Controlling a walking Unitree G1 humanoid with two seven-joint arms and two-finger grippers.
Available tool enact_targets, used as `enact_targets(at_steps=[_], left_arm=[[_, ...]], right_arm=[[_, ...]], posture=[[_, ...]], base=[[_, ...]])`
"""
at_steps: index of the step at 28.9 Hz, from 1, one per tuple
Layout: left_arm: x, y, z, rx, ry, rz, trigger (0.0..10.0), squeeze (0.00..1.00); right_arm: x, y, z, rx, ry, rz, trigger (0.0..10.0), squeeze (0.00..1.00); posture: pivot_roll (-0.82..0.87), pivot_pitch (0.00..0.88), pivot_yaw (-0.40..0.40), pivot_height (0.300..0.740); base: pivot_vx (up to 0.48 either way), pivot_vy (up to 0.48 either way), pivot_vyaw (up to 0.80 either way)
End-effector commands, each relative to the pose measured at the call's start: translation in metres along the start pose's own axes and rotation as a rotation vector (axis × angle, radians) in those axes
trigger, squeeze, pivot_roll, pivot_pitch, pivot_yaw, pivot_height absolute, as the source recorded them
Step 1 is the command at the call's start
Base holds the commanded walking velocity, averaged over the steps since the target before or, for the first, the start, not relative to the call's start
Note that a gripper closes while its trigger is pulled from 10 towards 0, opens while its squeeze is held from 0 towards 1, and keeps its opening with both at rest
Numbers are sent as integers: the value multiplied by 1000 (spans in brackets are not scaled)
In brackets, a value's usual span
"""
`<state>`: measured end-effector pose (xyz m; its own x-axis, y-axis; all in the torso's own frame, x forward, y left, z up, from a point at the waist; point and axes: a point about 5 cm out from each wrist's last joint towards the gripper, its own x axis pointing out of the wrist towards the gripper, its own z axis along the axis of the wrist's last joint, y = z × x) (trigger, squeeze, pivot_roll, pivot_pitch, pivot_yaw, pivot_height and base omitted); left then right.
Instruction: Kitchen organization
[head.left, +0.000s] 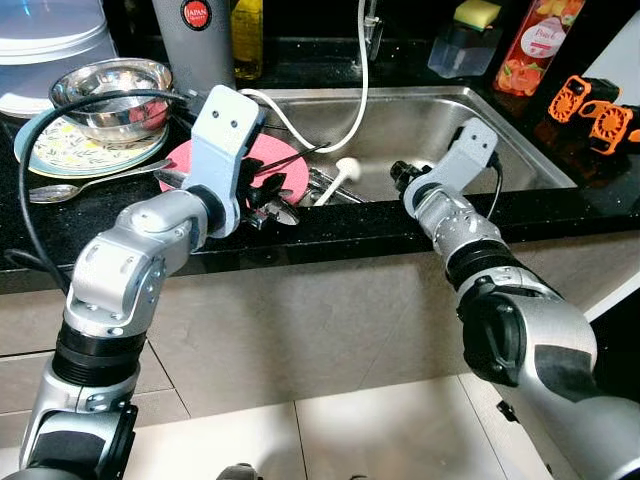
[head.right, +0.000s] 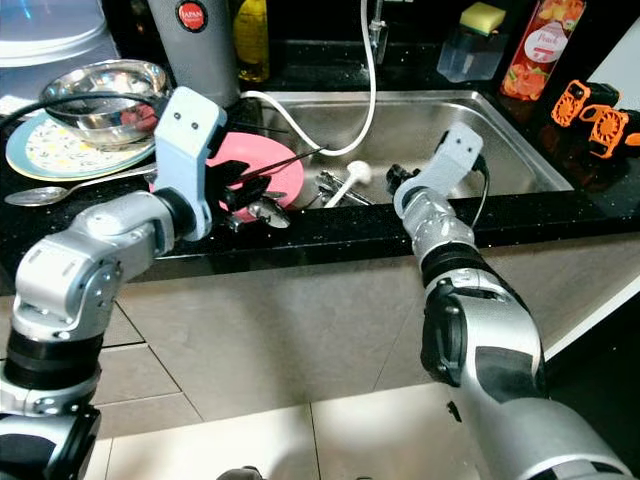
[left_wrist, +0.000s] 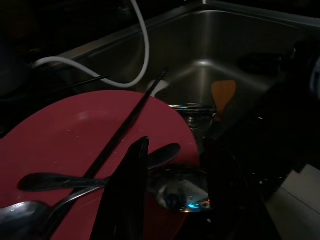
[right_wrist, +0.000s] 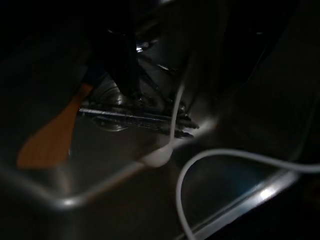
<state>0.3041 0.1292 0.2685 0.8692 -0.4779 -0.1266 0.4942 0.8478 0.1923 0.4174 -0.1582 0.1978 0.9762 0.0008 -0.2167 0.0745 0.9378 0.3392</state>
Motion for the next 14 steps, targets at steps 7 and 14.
enact_targets(at_steps=[7, 14], left_arm=[[2, 11, 7, -81, 5, 58, 10000, 0], [12, 23, -7, -75, 111, 128, 10000, 0]], right_arm=[[-8, -19, -9, -296, 11, 155, 10000, 0], [-35, -4, 13, -258, -118, 396, 10000, 0]], posture=[[249, 51, -39, 740], [225, 54, -23, 740]], base=[[0, 0, 0], [0, 0, 0]])
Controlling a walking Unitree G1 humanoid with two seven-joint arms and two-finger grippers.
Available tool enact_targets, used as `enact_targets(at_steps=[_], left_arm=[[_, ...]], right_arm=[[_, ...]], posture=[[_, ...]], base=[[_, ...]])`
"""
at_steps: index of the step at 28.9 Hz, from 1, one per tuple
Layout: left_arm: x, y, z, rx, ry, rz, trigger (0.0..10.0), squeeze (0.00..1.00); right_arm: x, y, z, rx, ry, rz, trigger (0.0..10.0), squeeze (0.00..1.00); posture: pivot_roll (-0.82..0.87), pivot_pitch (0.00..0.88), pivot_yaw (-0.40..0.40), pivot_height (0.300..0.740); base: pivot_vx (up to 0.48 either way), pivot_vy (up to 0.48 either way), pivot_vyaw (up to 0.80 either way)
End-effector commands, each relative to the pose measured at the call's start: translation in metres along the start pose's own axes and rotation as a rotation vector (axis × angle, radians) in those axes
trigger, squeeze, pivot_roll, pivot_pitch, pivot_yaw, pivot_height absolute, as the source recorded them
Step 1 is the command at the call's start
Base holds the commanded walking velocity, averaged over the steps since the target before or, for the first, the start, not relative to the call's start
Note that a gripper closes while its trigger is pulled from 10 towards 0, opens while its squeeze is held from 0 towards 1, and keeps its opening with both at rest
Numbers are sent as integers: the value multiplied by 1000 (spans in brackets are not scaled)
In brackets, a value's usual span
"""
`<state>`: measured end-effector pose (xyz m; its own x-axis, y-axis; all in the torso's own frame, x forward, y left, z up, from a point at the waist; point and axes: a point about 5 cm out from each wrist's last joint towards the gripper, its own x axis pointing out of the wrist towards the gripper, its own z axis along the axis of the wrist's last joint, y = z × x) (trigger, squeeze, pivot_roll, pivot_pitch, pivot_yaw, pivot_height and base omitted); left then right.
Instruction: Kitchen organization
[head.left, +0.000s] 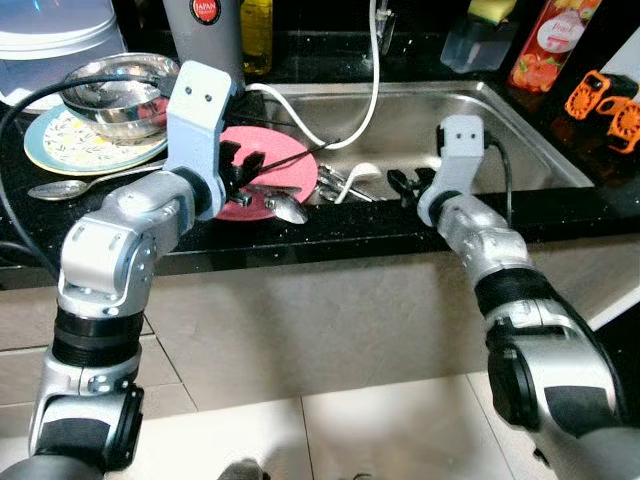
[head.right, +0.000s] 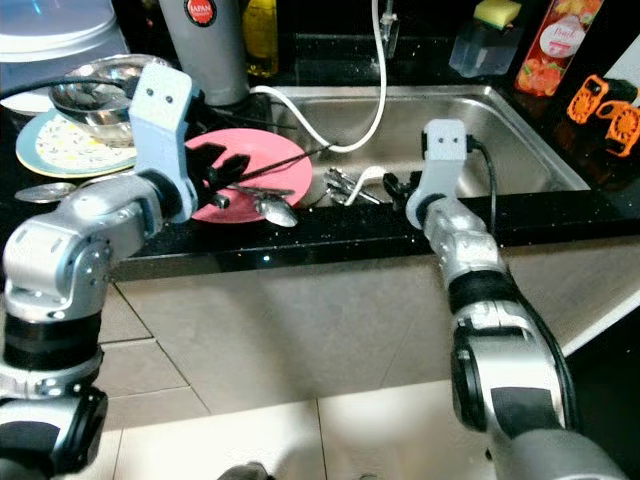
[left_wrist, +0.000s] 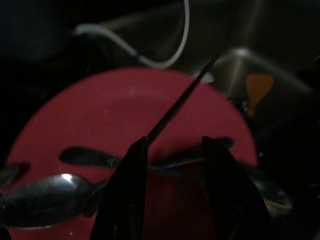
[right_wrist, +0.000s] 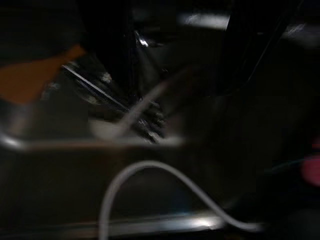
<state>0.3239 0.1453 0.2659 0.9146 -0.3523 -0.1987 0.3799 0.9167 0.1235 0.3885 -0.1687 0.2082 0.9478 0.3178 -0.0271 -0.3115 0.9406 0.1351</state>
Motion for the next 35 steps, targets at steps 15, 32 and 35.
enact_targets(at_steps=[15, 32, 35], left_arm=[[31, 22, -17, 59, 155, 94, 10000, 0], [42, -15, -9, -76, 98, 14, 10000, 0], [43, -22, -7, -74, 83, -17, 10000, 0]], right_arm=[[-42, 60, 32, -165, -199, 397, 10000, 0], [-45, 70, 19, -326, -120, 469, 10000, 0], [-45, 69, 19, -318, -121, 453, 10000, 0]], posture=[[202, 47, 2, 740], [207, 33, -11, 740], [204, 32, -13, 740]], base=[[0, 0, 0], [0, 0, 0], [0, 0, 0]])
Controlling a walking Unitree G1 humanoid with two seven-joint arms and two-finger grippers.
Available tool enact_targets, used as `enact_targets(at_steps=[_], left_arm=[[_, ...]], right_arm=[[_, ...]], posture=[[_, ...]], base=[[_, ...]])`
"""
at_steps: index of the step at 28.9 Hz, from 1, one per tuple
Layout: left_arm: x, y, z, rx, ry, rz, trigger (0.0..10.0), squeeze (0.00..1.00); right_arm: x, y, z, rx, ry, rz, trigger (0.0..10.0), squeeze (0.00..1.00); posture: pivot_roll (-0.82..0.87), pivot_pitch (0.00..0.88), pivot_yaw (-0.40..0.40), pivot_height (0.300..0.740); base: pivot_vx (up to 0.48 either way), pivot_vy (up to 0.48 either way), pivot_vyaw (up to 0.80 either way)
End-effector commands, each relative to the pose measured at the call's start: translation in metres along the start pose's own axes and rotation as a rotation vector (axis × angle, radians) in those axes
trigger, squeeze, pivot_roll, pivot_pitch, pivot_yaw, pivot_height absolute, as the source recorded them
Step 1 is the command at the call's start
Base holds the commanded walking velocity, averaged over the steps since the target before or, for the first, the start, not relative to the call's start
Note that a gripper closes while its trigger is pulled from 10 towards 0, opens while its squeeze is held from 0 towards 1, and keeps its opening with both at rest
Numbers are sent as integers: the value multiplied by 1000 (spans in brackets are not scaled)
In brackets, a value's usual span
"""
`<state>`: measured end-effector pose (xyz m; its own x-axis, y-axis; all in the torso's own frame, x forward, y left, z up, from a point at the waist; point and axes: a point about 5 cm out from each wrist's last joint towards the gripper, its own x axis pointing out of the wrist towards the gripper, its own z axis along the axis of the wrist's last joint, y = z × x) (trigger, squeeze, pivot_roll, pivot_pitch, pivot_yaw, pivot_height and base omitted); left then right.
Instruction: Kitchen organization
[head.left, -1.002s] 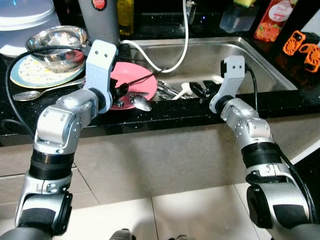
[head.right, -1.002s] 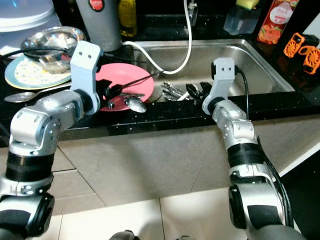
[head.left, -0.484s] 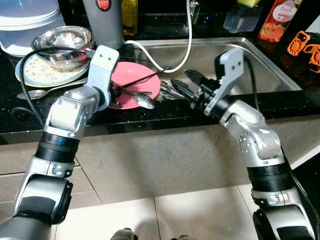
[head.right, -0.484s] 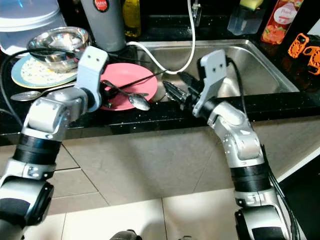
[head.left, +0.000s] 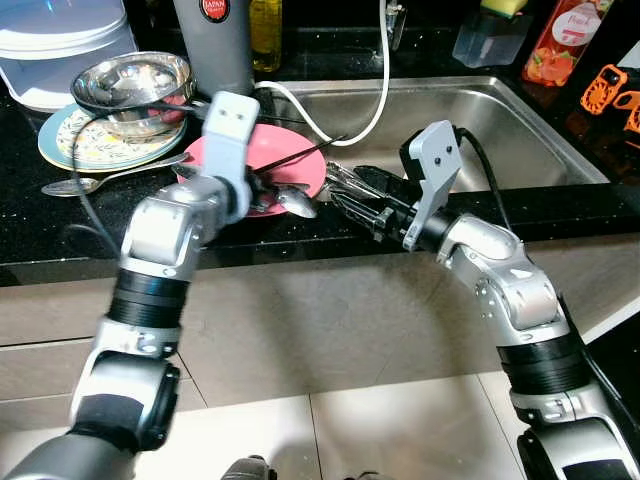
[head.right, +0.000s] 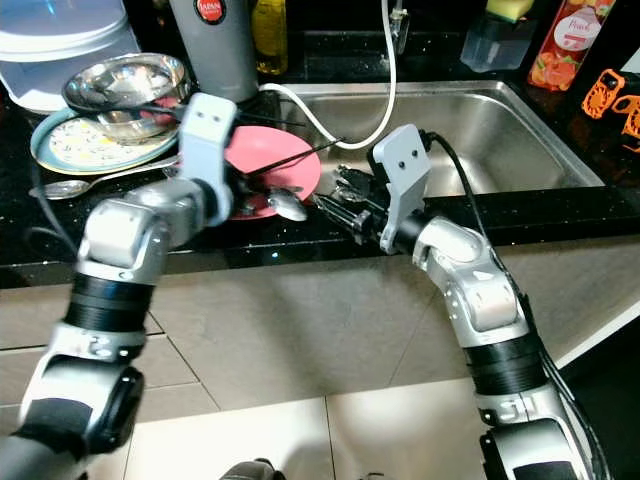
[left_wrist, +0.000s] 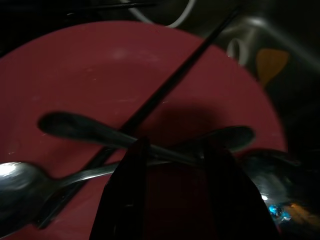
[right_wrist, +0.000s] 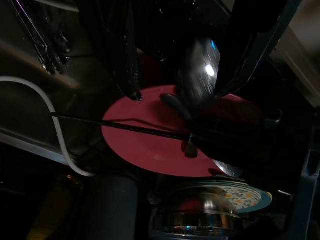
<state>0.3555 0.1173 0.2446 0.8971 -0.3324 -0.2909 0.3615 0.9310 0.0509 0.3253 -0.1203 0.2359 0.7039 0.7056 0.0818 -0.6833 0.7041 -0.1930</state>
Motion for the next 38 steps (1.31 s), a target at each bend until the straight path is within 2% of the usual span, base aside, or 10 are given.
enact_targets(at_steps=[1, 5, 12, 14, 20, 23, 28, 30, 33, 38], left_arm=[[0, -6, 4, 3, -13, -21, 10000, 0], [12, -5, -6, -78, 26, 5, 10000, 0], [14, -5, -2, -197, 16, 18, 10000, 0], [12, -6, 3, -279, -14, 10, 10000, 0], [0, -12, 15, -274, -116, 3, 10000, 0], [-12, -23, 13, -332, -165, -56, 10000, 0], [-17, -30, 5, -424, -150, -63, 10000, 0], [-17, -30, 5, -424, -150, -63, 10000, 0], [-10, -24, -10, -529, -108, -7, 10000, 0], [5, -14, -18, -673, -52, 14, 10000, 0]], right_arm=[[0, -1, 1, -7, 3, -8, 10000, 0], [1, -3, 1, 1, 1, -21, 10000, 0], [-1, -3, 1, 1, 0, -22, 10000, 0], [-3, -4, 1, 1, 3, -27, 10000, 0], [-4, -4, 0, 0, 3, -32, 10000, 0], [-2, -2, 3, -1, -11, -15, 10000, 0], [1, 0, 4, 3, -21, 1, 10000, 0], [1, 0, 4, 3, -21, 1, 10000, 0], [5, 3, 5, 7, -25, 15, 10000, 0], [5, 3, 6, 5, -24, 18, 10000, 0]], posture=[[204, 32, -13, 740], [193, 33, -11, 740], [182, 36, -8, 740], [182, 36, -8, 740], [182, 33, -9, 740], [188, 31, -13, 740], [201, 34, -21, 740], [201, 34, -21, 740], [204, 33, -32, 740], [194, 35, -32, 740]], base=[[0, 0, 0], [0, 0, 0], [0, 0, 0], [0, 0, 0], [0, 0, 0], [0, 0, 0], [0, 0, 0], [0, 0, 0], [0, 0, 0], [0, 0, 0]])
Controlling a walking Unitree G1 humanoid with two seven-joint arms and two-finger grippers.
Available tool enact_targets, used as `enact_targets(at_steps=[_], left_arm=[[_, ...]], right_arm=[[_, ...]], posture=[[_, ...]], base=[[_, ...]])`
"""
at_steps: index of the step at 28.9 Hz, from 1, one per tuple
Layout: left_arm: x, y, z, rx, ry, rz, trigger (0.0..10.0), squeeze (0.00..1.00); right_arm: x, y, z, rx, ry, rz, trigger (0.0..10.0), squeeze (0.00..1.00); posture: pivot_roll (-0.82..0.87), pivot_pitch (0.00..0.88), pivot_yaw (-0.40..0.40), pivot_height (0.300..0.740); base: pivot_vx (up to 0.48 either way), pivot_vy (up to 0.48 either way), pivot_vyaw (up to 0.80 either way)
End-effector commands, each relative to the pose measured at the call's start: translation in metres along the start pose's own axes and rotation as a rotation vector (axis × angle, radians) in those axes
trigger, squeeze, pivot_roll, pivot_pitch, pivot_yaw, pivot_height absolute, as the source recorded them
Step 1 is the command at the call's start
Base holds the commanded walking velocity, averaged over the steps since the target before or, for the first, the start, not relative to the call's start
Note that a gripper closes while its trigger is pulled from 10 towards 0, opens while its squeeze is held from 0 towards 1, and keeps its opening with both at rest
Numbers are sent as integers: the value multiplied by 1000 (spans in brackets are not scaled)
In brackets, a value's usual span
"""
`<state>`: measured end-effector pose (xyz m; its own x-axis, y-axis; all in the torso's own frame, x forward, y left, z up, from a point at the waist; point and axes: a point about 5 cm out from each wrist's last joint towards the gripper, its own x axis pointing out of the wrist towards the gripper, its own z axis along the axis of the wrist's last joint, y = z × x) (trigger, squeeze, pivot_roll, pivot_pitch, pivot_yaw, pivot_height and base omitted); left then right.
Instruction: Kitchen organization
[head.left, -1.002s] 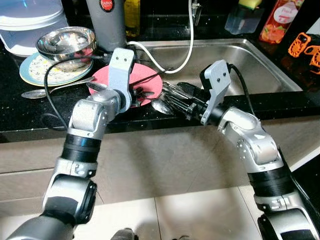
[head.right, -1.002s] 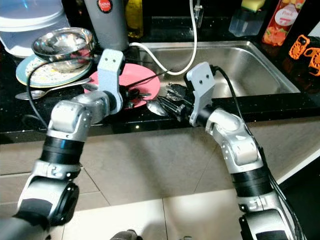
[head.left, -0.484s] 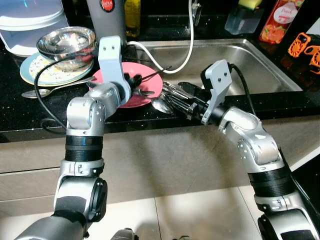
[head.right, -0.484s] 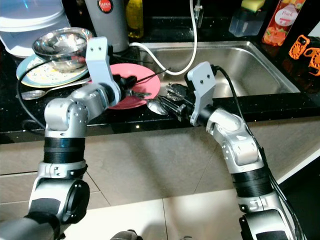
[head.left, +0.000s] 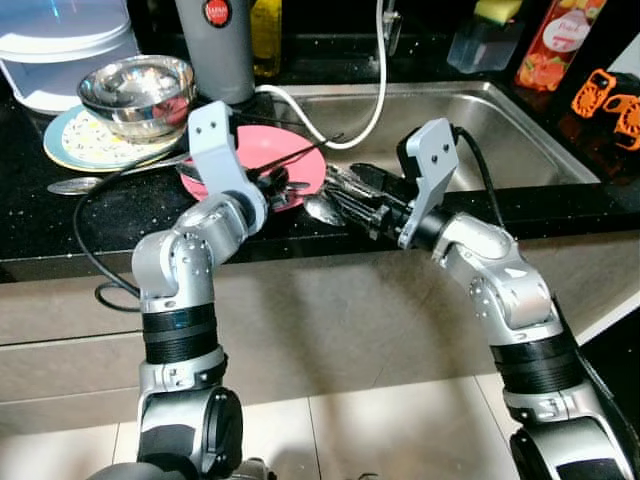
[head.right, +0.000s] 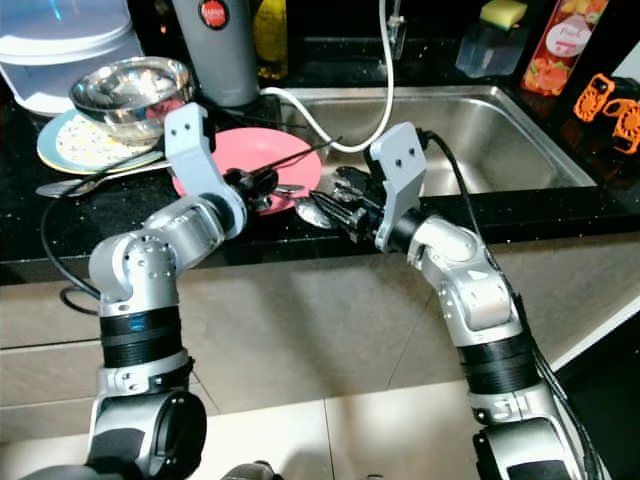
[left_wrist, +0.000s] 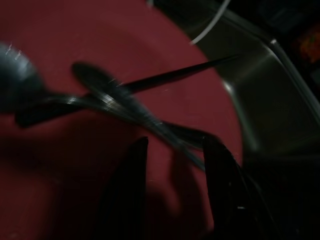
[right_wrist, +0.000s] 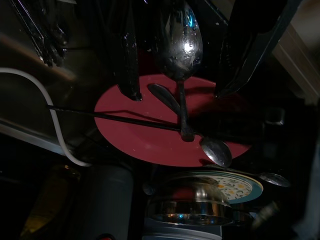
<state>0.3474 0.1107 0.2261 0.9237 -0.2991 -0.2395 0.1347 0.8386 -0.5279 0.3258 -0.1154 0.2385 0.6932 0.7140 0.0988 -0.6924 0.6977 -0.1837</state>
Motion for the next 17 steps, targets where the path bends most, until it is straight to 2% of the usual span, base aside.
enact_targets(at_steps=[1, 5, 9, 11, 17], left_arm=[[6, -3, -1, -52, 19, 0, 10000, 0], [9, -2, 0, -73, 29, 6, 10000, 0], [15, -2, 6, -141, 66, 6, 10000, 0], [15, -2, 6, -141, 66, 6, 10000, 0], [22, -13, 13, -191, 140, -35, 10000, 0]], right_arm=[[0, 0, 3, -6, -4, 7, 10000, 0], [0, 0, 3, -7, -4, 5, 10000, 0], [0, -1, 3, -8, -4, 1, 10000, 0], [0, -1, 3, -8, -4, 1, 10000, 0], [-1, -1, 6, -6, -18, -6, 10000, 0]], posture=[[194, 35, -32, 740], [192, 36, -29, 740], [191, 35, -22, 740], [191, 35, -22, 740], [191, 34, -15, 740]], base=[[0, 0, 0], [0, 0, 0], [0, 0, 0], [0, 0, 0], [0, 0, 0]])
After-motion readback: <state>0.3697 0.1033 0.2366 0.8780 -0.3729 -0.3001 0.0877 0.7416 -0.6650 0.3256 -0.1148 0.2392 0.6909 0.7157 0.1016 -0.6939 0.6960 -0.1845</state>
